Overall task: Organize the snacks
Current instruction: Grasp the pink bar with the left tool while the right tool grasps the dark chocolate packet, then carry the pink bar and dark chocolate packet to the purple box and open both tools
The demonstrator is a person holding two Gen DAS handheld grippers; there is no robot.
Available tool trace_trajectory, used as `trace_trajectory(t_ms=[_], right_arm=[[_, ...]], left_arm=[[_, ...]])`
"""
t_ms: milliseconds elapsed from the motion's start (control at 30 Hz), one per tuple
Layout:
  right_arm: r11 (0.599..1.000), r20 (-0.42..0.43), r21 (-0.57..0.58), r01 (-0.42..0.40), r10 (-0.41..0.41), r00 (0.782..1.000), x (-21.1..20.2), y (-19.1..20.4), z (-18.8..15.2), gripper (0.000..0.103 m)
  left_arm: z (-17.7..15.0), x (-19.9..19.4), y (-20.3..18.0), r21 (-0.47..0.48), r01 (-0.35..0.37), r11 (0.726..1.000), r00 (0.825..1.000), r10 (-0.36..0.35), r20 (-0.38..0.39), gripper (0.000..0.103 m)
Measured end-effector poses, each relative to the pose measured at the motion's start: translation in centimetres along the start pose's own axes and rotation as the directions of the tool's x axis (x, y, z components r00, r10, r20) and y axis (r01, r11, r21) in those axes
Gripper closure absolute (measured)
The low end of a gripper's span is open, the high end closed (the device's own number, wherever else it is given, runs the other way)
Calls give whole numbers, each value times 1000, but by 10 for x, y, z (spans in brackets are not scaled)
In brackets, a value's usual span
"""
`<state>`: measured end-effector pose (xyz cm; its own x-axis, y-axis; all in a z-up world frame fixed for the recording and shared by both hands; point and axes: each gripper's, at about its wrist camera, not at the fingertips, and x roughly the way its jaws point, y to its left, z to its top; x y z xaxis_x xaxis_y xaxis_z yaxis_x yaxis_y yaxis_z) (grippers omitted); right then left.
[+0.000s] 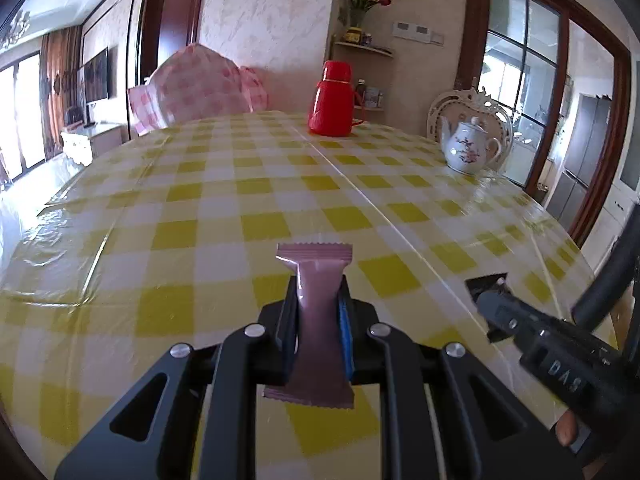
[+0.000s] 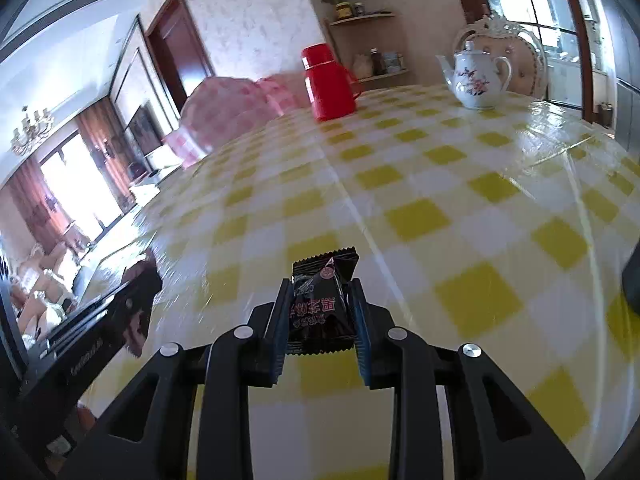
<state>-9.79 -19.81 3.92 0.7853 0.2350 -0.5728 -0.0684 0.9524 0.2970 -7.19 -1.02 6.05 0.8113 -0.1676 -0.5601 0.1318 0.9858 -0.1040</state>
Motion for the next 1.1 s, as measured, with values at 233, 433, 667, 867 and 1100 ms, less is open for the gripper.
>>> trace_trajectory(t_ms=[233, 433, 667, 867, 1100], right_arm=[[999, -6, -43, -18, 18, 1000, -25, 20, -26, 76], [996, -22, -75, -53, 51, 998, -36, 39, -38, 76], [982, -56, -138, -126, 119, 991, -39, 74, -53, 75], [965, -92, -194, -178, 163, 982, -42, 103, -69, 75], [928, -137, -277, -251, 220, 966, -49, 142, -91, 75]], left_arm=[[-19, -34, 5, 28, 0, 1000, 1000, 0, 11, 86], [-29, -58, 16, 67, -21, 998, 1000, 20, 9, 86], [-48, -76, 42, 58, -56, 997, 998, 56, -12, 86], [-64, -94, 66, 51, -88, 995, 996, 89, -26, 86], [-79, -117, 92, 55, -133, 990, 990, 135, -45, 85]])
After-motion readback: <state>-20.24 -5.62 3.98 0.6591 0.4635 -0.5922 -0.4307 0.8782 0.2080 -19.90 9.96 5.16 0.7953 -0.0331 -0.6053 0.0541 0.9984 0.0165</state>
